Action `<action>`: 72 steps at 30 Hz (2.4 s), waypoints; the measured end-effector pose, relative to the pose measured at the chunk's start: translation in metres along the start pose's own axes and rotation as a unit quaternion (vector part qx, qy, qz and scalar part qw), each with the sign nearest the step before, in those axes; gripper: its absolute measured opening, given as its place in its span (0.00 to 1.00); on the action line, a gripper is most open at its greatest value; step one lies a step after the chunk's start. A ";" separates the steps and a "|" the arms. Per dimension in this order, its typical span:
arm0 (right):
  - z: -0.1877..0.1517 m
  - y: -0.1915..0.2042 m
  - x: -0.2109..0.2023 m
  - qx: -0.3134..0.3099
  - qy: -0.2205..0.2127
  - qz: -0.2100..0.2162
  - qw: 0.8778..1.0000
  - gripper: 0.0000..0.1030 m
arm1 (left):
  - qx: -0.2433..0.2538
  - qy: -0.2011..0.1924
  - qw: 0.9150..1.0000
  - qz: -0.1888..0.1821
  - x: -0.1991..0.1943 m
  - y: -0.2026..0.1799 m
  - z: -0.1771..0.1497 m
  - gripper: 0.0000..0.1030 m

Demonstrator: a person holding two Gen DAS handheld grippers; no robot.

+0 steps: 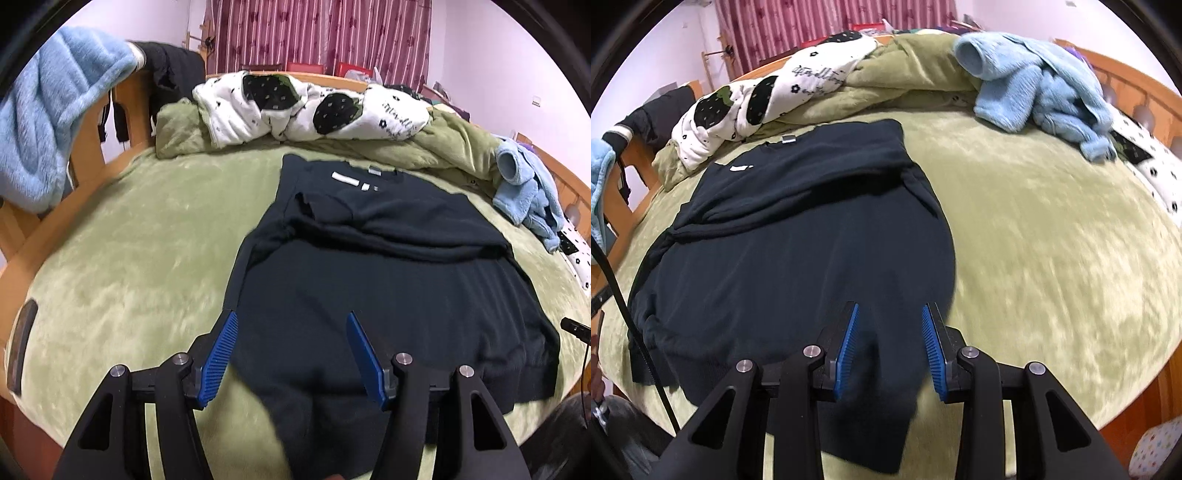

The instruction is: Fold small clothes

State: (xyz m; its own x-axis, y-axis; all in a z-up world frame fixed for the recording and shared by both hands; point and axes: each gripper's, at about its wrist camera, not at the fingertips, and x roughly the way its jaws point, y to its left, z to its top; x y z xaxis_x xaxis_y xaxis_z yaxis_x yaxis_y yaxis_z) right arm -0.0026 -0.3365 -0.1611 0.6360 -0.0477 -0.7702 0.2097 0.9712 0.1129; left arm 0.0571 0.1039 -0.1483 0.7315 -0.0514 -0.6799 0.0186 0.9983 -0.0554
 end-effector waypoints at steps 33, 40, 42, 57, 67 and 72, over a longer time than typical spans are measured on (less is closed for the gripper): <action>-0.060 -0.001 0.045 -0.002 0.029 0.020 0.999 0.47 | -0.019 0.071 0.997 -0.012 0.040 0.012 -0.066 0.59; -0.060 -0.001 0.044 0.000 0.028 0.020 0.999 0.47 | -0.018 0.071 0.997 -0.012 0.040 0.012 -0.066 0.59; -0.061 -0.002 0.044 0.002 0.028 0.020 0.999 0.46 | -0.018 0.071 0.997 -0.012 0.040 0.012 -0.066 0.59; -0.063 -0.001 0.042 0.003 0.024 0.020 1.000 0.44 | -0.018 0.071 0.997 -0.011 0.040 0.012 -0.067 0.59; -0.064 -0.001 0.041 0.003 0.025 0.021 0.999 0.43 | -0.018 0.071 0.997 -0.012 0.040 0.012 -0.067 0.59; -0.064 -0.002 0.041 0.004 0.025 0.021 0.999 0.43 | -0.018 0.071 0.997 -0.011 0.040 0.012 -0.067 0.59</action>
State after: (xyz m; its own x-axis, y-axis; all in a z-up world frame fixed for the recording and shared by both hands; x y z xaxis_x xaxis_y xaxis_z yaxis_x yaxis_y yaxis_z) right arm -0.0243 -0.3255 -0.2332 0.6068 0.0049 -0.7948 0.1893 0.9703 0.1505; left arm 0.0410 0.1121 -0.2251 0.6279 -0.0793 -0.7742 0.0076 0.9954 -0.0958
